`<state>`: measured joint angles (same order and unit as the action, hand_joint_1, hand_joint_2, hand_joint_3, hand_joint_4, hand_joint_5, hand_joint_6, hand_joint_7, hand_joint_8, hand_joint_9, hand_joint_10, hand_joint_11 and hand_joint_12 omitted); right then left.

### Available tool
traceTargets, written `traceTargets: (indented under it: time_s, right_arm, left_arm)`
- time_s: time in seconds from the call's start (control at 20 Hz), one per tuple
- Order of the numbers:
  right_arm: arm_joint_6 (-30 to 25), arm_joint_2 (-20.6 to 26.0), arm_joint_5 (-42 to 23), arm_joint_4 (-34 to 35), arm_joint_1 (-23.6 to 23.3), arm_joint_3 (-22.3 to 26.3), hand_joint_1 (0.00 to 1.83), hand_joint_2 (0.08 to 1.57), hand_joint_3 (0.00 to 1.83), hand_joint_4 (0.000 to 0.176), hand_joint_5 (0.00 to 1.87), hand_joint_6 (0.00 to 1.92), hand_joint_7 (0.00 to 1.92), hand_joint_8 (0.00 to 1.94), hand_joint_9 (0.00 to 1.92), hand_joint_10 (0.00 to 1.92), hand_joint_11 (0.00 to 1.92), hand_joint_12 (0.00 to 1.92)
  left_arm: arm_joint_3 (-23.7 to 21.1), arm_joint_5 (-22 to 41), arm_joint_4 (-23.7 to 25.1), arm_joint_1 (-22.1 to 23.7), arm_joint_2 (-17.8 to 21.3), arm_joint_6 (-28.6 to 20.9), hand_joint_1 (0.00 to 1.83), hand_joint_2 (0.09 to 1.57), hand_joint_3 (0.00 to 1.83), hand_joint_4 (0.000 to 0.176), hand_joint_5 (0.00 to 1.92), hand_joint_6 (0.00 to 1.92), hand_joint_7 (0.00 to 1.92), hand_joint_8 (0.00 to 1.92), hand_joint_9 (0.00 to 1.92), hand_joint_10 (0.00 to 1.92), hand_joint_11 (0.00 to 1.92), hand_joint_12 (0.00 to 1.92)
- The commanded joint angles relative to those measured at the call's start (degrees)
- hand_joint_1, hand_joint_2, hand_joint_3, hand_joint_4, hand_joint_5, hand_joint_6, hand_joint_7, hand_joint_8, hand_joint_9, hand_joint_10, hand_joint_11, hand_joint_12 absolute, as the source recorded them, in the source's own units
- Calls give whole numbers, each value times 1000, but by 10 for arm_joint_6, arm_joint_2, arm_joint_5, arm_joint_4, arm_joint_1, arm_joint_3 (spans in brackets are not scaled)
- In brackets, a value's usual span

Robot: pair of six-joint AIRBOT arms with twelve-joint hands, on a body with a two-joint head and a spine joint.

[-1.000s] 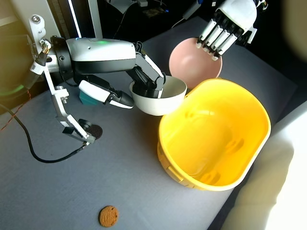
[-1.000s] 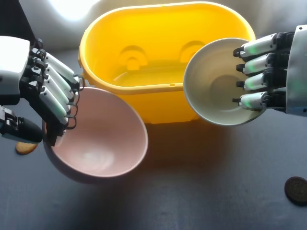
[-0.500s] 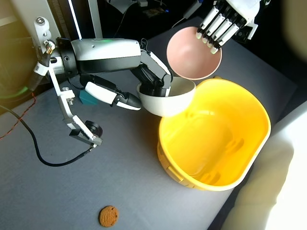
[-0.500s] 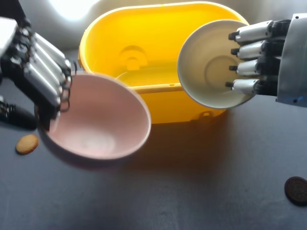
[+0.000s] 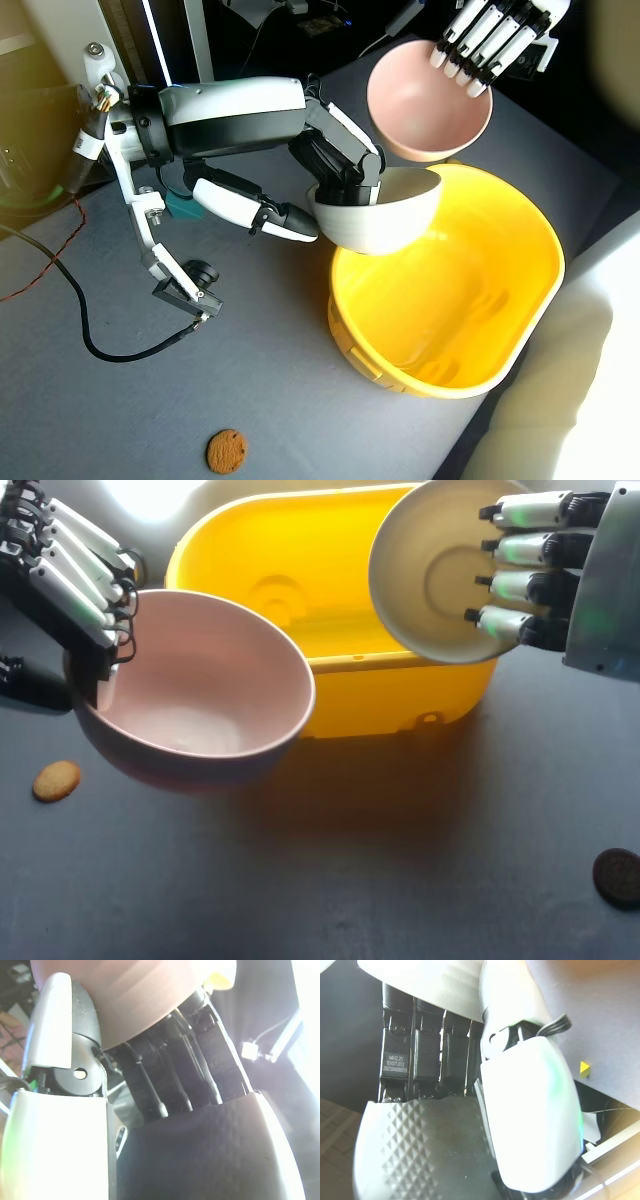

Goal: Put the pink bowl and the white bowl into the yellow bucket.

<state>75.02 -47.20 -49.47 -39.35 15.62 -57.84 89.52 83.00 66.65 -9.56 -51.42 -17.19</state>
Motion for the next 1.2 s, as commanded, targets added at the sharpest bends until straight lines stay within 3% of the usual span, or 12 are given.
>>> traceTargets:
  time_s: [0.0,0.25,0.35,0.45,0.5,0.7,0.75,0.9,0.95,1.05,1.1,1.15]
  right_arm:
    - [22,5,-65,33,-4,-2,1384,1075,0,0,1011,941,1060,754,999,1047,790,1089]
    - [131,-12,-82,104,5,-12,1385,1068,0,0,1047,879,1065,743,1006,1041,787,1103]
    - [131,-13,-84,107,8,-13,1385,1069,0,0,1029,912,1070,714,1016,1037,802,1076]
    - [124,-14,-89,112,10,-13,1383,1071,0,0,1057,869,1054,740,994,1065,781,1105]
    - [119,-14,-90,121,11,-14,1389,1055,0,0,1087,818,1099,672,1029,1008,816,1082]
    - [100,-18,-98,128,10,-19,1383,1074,0,0,1044,883,1067,762,968,1077,766,1101]
    - [94,-19,-103,129,11,-20,1385,1067,0,0,1066,843,1078,736,989,1056,784,1111]
    - [79,-28,-111,157,15,-25,1383,1075,1,0,1033,902,1033,775,1002,1064,780,1148]
    - [74,-35,-110,164,18,-33,1383,1073,0,0,1038,889,1054,758,994,1067,779,1146]
    - [50,-49,-100,177,23,-52,1384,1069,0,0,1050,881,1069,726,996,1056,770,1145]
    - [39,-54,-94,183,23,-60,1386,1065,0,0,1059,859,1074,724,1009,1042,782,1138]
    - [23,-58,-89,188,22,-66,1388,1060,0,0,1080,826,1081,717,1014,1029,790,1126]
  left_arm:
    - [5,30,-74,9,7,-2,1377,1091,0,0,1059,812,1001,999,907,1113,701,1149]
    - [21,15,-96,27,-1,-5,1389,1050,0,0,1122,694,1124,795,1001,976,769,1102]
    - [30,8,-97,40,-8,-8,1385,1068,0,0,1079,751,1075,893,954,1049,721,1226]
    - [37,-2,-97,47,-15,-8,1253,1050,0,22,1179,634,1086,842,1012,516,635,1259]
    - [42,-8,-97,51,-20,-8,1358,1060,2,0,1152,685,1062,862,954,941,671,1224]
    - [55,-22,-97,69,-40,-6,1252,1043,0,29,1173,637,1122,789,1110,324,711,1193]
    - [59,-25,-96,74,-47,-5,1359,1056,0,0,1131,667,1094,844,1000,889,718,1170]
    - [71,-29,-96,83,-62,-1,1251,1042,0,21,1198,559,1109,849,1092,395,700,1191]
    - [74,-30,-96,84,-65,0,1252,1049,0,0,1182,556,1100,894,1111,347,689,1228]
    - [81,-34,-93,87,-73,3,1246,1053,2,24,1152,643,1094,866,1123,267,682,1173]
    - [85,-35,-93,88,-77,5,1247,1057,3,12,1170,617,1057,923,1120,257,691,1164]
    - [88,-36,-93,88,-81,8,1357,1079,0,0,1153,643,1048,911,965,919,743,1112]
